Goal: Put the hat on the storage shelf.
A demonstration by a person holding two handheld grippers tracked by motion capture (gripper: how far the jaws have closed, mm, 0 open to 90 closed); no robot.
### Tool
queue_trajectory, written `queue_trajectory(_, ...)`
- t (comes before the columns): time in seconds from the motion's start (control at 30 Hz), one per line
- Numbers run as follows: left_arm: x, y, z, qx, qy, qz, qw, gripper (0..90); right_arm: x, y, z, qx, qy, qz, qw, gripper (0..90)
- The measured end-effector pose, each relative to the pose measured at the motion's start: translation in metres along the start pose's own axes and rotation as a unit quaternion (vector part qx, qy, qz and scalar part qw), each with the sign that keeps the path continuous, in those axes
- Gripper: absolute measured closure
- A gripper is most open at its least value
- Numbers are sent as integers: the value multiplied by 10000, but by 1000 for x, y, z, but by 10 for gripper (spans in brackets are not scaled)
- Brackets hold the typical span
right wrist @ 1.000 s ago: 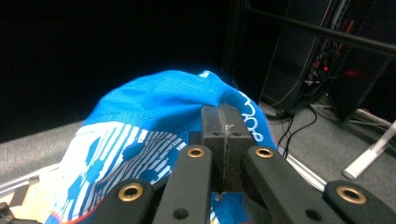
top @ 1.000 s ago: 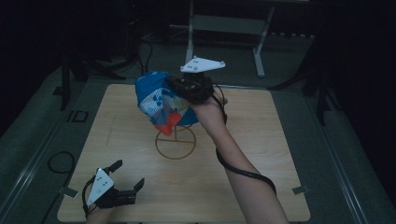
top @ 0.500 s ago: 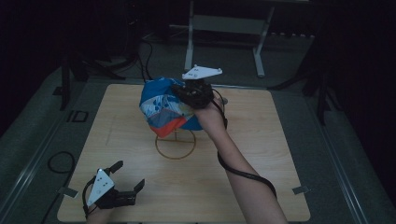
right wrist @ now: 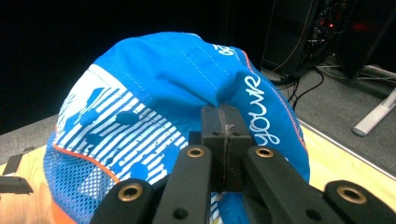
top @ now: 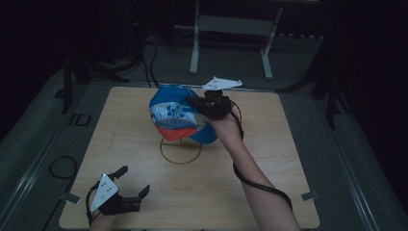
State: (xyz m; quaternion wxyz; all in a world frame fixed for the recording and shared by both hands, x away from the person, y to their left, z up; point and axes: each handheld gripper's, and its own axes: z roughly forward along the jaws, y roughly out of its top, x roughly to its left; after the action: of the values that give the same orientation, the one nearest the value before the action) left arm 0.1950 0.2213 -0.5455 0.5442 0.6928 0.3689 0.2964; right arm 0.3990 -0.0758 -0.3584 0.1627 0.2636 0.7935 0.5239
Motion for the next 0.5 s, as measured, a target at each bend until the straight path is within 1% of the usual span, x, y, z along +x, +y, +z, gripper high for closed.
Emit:
queue_trajectory(0.13, 0, 0, 1, 3, -17, -8, 10000, 13, 0, -5, -3, 2, 20, 40, 10000, 900)
queue_trajectory(0.23, 0, 0, 1, 3, -16, -11, 10000, 13, -3, -6, -3, 12, 15, 51, 10000, 893)
queue_trajectory(0.33, 0, 0, 1, 8, -23, -9, 10000, 13, -5, -7, -2, -14, 71, 151, 9999, 821)
queue_trajectory(0.4, 0, -1, 1, 11, -20, -28, 10000, 13, -5, -8, -1, 6, 55, 106, 9999, 800)
queue_trajectory(0.5, 0, -1, 1, 15, -36, -40, 10000, 13, -3, -9, 2, 36, 98, 74, 9999, 765)
